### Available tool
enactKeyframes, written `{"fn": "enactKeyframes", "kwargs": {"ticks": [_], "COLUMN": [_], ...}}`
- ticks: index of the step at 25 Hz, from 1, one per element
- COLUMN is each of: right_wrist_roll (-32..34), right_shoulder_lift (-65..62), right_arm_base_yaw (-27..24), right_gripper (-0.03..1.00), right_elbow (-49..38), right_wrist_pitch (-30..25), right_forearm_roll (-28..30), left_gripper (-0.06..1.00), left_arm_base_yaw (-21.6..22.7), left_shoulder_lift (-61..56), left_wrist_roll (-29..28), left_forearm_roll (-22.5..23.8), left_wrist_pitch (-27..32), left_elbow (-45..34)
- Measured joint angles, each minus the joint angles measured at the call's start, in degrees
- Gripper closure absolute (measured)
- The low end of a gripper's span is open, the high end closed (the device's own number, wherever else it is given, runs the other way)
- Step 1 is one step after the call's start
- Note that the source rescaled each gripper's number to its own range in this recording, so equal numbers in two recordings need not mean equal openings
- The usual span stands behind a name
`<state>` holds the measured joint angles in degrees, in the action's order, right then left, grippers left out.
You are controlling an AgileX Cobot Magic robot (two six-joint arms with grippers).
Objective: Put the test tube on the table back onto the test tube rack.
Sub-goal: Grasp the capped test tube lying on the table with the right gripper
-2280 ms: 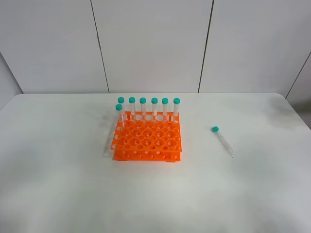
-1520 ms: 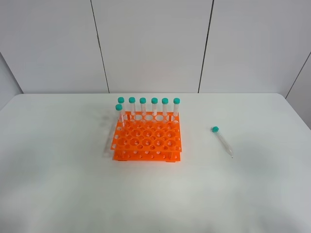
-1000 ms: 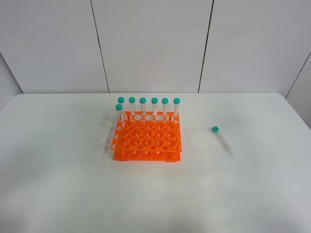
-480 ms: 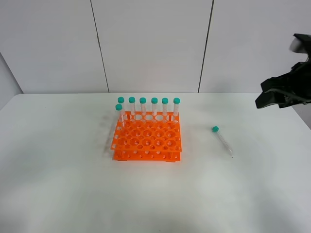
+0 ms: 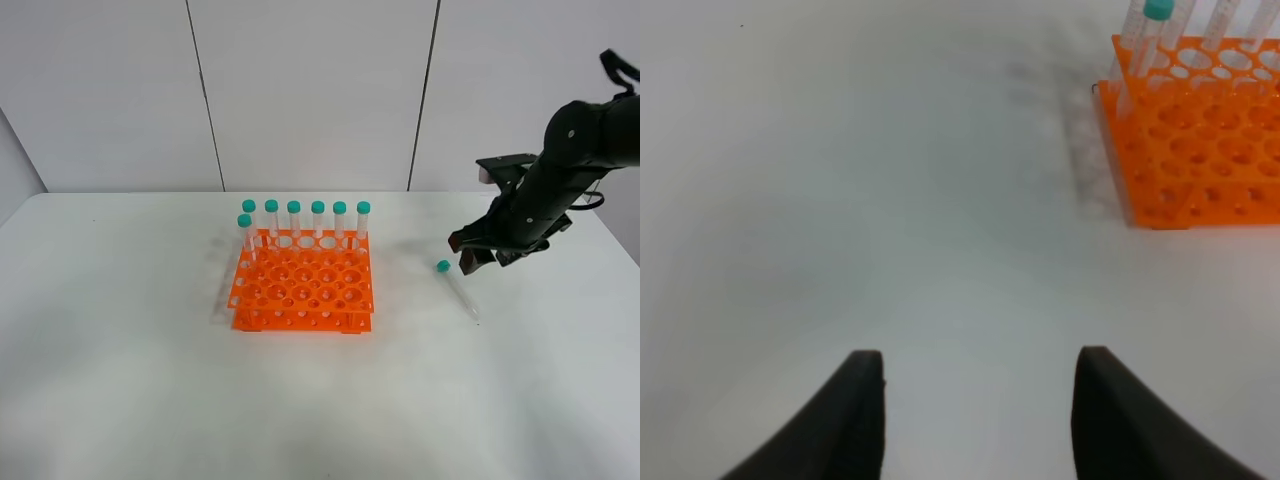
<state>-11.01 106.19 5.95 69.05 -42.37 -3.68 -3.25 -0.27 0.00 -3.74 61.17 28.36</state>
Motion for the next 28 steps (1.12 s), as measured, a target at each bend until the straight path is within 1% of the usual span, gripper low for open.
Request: {"fn": "enactKeyframes", "kwargs": {"ticks": [7, 12, 20, 21, 24, 28], "right_wrist_roll": [-0.02, -0.02, 0.65, 0.83, 1.23, 1.28], "right_shoulder_lift": [6.48, 8.22, 10.75, 10.82, 10.82, 10.82], "right_arm_base_yaw": [0.0, 0.0, 0.0, 0.0, 0.0, 0.0], "right_gripper": [0.25, 0.25, 0.26, 0.27, 0.36, 0.4], "right_elbow": [0.0, 0.0, 0.0, 0.0, 0.0, 0.0], "right_wrist_pitch": [0.39, 3.26, 4.27, 4.4, 4.55, 4.55], "right_forearm_roll": [0.93, 0.98, 0.98, 0.98, 0.98, 0.65], "left_gripper": [0.23, 0.23, 0.23, 0.23, 0.23, 0.23], "left_arm_base_yaw": [0.0, 0.0, 0.0, 0.0, 0.0, 0.0], "left_shoulder_lift": [0.0, 0.0, 0.0, 0.0, 0.0, 0.0], "left_wrist_roll": [0.0, 0.0, 0.0, 0.0, 0.0, 0.0], "left_forearm_roll": [0.0, 0.0, 0.0, 0.0, 0.0, 0.0], "left_wrist_pitch": [0.0, 0.0, 0.0, 0.0, 0.0, 0.0], "left_elbow": [0.0, 0.0, 0.0, 0.0, 0.0, 0.0]}}
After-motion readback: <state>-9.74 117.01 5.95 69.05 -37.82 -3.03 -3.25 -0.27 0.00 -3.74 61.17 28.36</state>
